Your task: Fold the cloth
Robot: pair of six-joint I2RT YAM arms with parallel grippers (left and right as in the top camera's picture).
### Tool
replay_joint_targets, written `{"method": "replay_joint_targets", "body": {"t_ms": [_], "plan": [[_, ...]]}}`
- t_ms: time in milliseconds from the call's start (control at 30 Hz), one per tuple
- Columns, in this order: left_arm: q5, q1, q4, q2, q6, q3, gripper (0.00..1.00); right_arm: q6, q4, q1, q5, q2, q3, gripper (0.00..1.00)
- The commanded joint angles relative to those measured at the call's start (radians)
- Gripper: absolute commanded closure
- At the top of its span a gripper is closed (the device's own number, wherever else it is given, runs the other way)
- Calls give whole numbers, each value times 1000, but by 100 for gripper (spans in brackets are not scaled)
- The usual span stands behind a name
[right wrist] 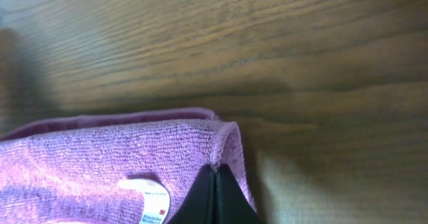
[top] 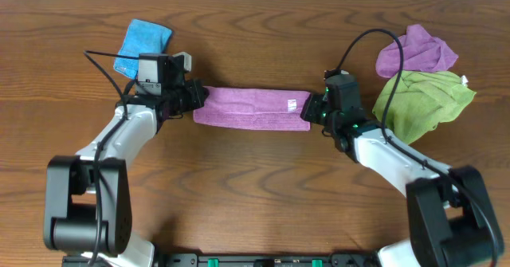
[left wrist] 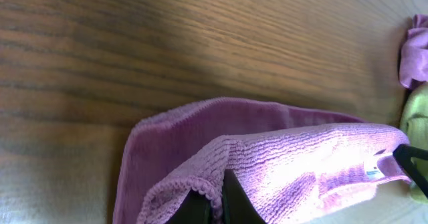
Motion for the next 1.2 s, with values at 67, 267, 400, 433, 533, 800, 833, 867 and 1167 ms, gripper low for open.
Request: {"method": "replay_joint_targets", "body": {"t_ms": [67, 267, 400, 433, 533, 800, 833, 867, 1167], "plan": [[-24, 2, 61, 68, -4, 11, 94, -23, 57, -16, 39, 69, 22, 98], [-26, 2, 106, 125, -3, 11, 94, -50, 90, -16, 64, 122, 40, 99], [-32, 2, 122, 140, -3, 11, 94, -66, 90, -16, 78, 127, 45, 99], [-46, 2, 121, 140, -3, 11, 94, -68, 90, -14, 88, 127, 45, 99], [-72, 2, 124, 140, -3, 11, 94, -68, 90, -14, 88, 127, 45, 98], [-64, 2, 128, 140, -3, 11, 79, -67, 90, -13, 87, 127, 45, 85], [-50, 3, 128, 140, -3, 12, 78, -67, 90, -12, 86, 127, 45, 84], [-40, 3, 129, 140, -3, 12, 77, -67, 90, -12, 80, 126, 45, 84], [128, 3, 135, 137, -51, 12, 76, -63, 85, -11, 23, 125, 45, 85]]}}
